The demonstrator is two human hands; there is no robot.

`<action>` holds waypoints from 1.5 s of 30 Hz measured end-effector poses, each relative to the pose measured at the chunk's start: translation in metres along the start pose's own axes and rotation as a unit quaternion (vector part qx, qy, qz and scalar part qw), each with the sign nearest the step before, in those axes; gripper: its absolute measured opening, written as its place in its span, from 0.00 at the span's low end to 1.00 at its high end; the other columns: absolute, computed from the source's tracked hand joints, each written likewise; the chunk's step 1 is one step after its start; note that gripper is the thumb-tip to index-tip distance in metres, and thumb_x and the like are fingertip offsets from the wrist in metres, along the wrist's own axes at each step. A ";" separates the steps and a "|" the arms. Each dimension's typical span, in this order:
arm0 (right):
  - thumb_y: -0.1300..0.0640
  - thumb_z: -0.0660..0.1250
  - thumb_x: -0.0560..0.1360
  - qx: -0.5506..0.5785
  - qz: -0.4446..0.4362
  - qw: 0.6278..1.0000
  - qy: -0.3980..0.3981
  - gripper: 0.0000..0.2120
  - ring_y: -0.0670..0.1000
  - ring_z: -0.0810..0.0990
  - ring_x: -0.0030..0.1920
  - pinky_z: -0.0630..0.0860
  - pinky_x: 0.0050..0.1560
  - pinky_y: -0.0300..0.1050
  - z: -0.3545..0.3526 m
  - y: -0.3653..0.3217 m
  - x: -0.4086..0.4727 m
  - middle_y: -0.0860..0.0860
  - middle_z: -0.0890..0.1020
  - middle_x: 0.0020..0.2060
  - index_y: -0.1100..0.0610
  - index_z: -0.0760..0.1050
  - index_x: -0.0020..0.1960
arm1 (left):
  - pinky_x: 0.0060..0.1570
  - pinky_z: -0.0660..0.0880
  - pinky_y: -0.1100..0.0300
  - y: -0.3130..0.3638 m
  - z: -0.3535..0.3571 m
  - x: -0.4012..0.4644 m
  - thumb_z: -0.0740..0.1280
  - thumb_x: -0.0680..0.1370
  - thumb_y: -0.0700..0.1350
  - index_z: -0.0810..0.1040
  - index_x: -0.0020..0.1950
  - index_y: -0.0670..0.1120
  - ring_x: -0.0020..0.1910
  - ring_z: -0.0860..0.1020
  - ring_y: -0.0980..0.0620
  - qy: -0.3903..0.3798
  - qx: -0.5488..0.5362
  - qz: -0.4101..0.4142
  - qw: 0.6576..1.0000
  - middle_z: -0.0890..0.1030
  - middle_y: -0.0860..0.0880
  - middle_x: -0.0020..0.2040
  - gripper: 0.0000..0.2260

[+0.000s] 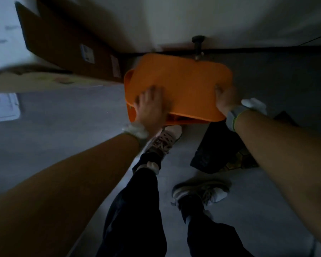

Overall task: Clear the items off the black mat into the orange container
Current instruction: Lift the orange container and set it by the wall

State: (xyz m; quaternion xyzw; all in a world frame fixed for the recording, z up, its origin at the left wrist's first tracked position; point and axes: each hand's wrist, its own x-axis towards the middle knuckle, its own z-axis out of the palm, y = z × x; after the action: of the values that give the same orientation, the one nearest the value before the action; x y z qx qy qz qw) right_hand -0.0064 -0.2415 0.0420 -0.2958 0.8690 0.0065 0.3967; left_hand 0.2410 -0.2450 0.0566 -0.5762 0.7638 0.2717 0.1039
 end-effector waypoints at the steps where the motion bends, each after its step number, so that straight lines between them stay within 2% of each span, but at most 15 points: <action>1: 0.42 0.56 0.83 -0.009 0.002 1.000 0.017 0.29 0.65 0.80 0.59 0.73 0.50 0.53 0.001 -0.001 0.003 0.65 0.80 0.61 0.68 0.74 0.65 | 0.69 0.65 0.30 -0.010 -0.002 0.010 0.56 0.81 0.59 0.62 0.77 0.48 0.72 0.67 0.35 0.019 -0.035 -0.109 0.993 0.66 0.41 0.75 0.27; 2: 0.41 0.56 0.83 -0.024 -0.002 0.999 0.025 0.30 0.66 0.80 0.58 0.73 0.50 0.54 0.004 0.000 0.004 0.66 0.80 0.60 0.68 0.74 0.65 | 0.70 0.65 0.31 -0.021 -0.001 0.021 0.57 0.81 0.59 0.60 0.78 0.46 0.74 0.66 0.34 0.031 -0.057 -0.202 0.977 0.64 0.39 0.77 0.29; 4: 0.39 0.57 0.82 -0.055 -0.017 0.997 0.046 0.31 0.66 0.81 0.55 0.74 0.48 0.53 0.009 0.003 0.003 0.66 0.81 0.57 0.68 0.76 0.61 | 0.71 0.65 0.33 -0.041 -0.005 0.033 0.59 0.80 0.61 0.57 0.80 0.43 0.76 0.64 0.35 0.014 -0.079 -0.290 0.954 0.62 0.38 0.79 0.34; 6: 0.38 0.59 0.80 -0.024 -0.022 0.998 0.059 0.31 0.65 0.83 0.54 0.74 0.47 0.51 0.009 0.007 0.002 0.64 0.82 0.57 0.66 0.76 0.61 | 0.71 0.67 0.36 -0.052 -0.009 0.048 0.63 0.79 0.63 0.57 0.80 0.40 0.75 0.67 0.34 -0.003 -0.142 -0.313 0.939 0.65 0.36 0.77 0.38; 8: 0.36 0.60 0.79 0.002 -0.021 0.998 0.066 0.31 0.64 0.83 0.54 0.79 0.52 0.52 0.008 0.008 0.001 0.62 0.82 0.57 0.64 0.76 0.62 | 0.73 0.67 0.38 -0.064 -0.019 0.062 0.68 0.77 0.62 0.56 0.80 0.39 0.74 0.67 0.34 -0.009 -0.213 -0.330 0.920 0.66 0.36 0.76 0.42; 10: 0.35 0.61 0.78 0.015 -0.021 0.997 0.068 0.30 0.63 0.83 0.54 0.80 0.55 0.58 0.006 0.008 -0.004 0.61 0.83 0.57 0.62 0.76 0.62 | 0.73 0.69 0.40 -0.076 -0.029 0.067 0.70 0.77 0.62 0.56 0.80 0.40 0.74 0.68 0.35 -0.043 -0.240 -0.296 0.923 0.67 0.37 0.76 0.42; 13: 0.38 0.63 0.79 0.040 -0.051 0.996 0.064 0.29 0.63 0.80 0.60 0.77 0.59 0.57 0.004 0.015 -0.014 0.61 0.80 0.62 0.61 0.72 0.68 | 0.72 0.71 0.40 -0.088 -0.037 0.057 0.74 0.75 0.59 0.55 0.81 0.42 0.74 0.71 0.36 -0.124 -0.247 -0.210 0.938 0.68 0.39 0.77 0.44; 15: 0.42 0.64 0.80 0.069 -0.065 0.995 0.037 0.29 0.62 0.76 0.66 0.74 0.67 0.58 0.006 0.020 -0.021 0.59 0.76 0.69 0.58 0.67 0.74 | 0.70 0.73 0.43 -0.097 -0.037 0.046 0.77 0.72 0.60 0.59 0.78 0.39 0.72 0.72 0.36 -0.161 -0.184 -0.234 0.941 0.70 0.38 0.75 0.46; 17: 0.47 0.66 0.80 0.084 -0.072 0.994 0.001 0.27 0.61 0.75 0.68 0.72 0.69 0.60 0.009 0.024 -0.023 0.57 0.75 0.70 0.55 0.66 0.75 | 0.65 0.76 0.44 -0.107 -0.032 0.035 0.78 0.70 0.61 0.66 0.73 0.37 0.67 0.75 0.37 -0.193 -0.139 -0.256 0.937 0.74 0.38 0.70 0.43; 19: 0.50 0.67 0.79 0.076 -0.087 0.993 -0.023 0.23 0.62 0.76 0.65 0.74 0.66 0.62 0.015 0.026 -0.022 0.57 0.77 0.66 0.54 0.70 0.71 | 0.57 0.81 0.42 -0.116 -0.026 0.025 0.78 0.70 0.61 0.70 0.69 0.37 0.59 0.81 0.36 -0.192 -0.156 -0.267 0.932 0.77 0.40 0.64 0.39; 21: 0.50 0.67 0.78 0.063 -0.098 0.993 -0.032 0.21 0.61 0.77 0.64 0.75 0.65 0.61 0.020 0.024 -0.019 0.56 0.78 0.65 0.54 0.71 0.69 | 0.49 0.84 0.41 -0.121 -0.020 0.017 0.79 0.71 0.58 0.67 0.68 0.39 0.52 0.83 0.35 -0.177 -0.194 -0.282 0.923 0.76 0.44 0.61 0.37; 25: 0.49 0.66 0.79 0.047 -0.065 0.996 -0.035 0.25 0.60 0.76 0.67 0.74 0.67 0.58 0.028 0.014 -0.005 0.57 0.75 0.69 0.53 0.68 0.74 | 0.58 0.80 0.41 -0.117 -0.001 0.010 0.78 0.72 0.57 0.66 0.70 0.37 0.57 0.82 0.33 -0.147 -0.169 -0.290 0.930 0.78 0.36 0.65 0.38; 33: 0.53 0.67 0.79 0.044 -0.050 0.998 0.025 0.22 0.62 0.76 0.65 0.75 0.66 0.58 0.036 0.003 0.009 0.58 0.77 0.66 0.56 0.70 0.71 | 0.65 0.73 0.42 -0.106 0.009 0.023 0.76 0.75 0.57 0.63 0.74 0.36 0.67 0.74 0.32 -0.102 -0.128 -0.280 0.946 0.72 0.34 0.71 0.39; 39: 0.49 0.67 0.78 -0.001 0.002 1.000 0.002 0.27 0.62 0.76 0.65 0.75 0.66 0.59 0.037 0.004 0.018 0.59 0.74 0.69 0.53 0.65 0.75 | 0.63 0.76 0.42 -0.106 0.004 0.040 0.71 0.77 0.59 0.69 0.70 0.34 0.65 0.76 0.34 -0.141 -0.093 -0.269 0.948 0.75 0.34 0.67 0.34; 45: 0.45 0.66 0.77 -0.056 0.009 0.998 -0.007 0.28 0.65 0.76 0.63 0.75 0.63 0.60 0.039 0.007 0.026 0.61 0.74 0.67 0.51 0.63 0.74 | 0.52 0.79 0.42 -0.105 0.000 0.049 0.70 0.80 0.55 0.79 0.56 0.30 0.53 0.82 0.31 -0.138 -0.089 -0.244 0.956 0.82 0.30 0.55 0.26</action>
State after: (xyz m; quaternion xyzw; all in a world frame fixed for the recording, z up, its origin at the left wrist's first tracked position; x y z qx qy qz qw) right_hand 0.0040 -0.2395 -0.0044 -0.3102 0.8671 0.0610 0.3850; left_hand 0.3244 -0.3050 0.0022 -0.7090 0.5510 0.3814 0.2198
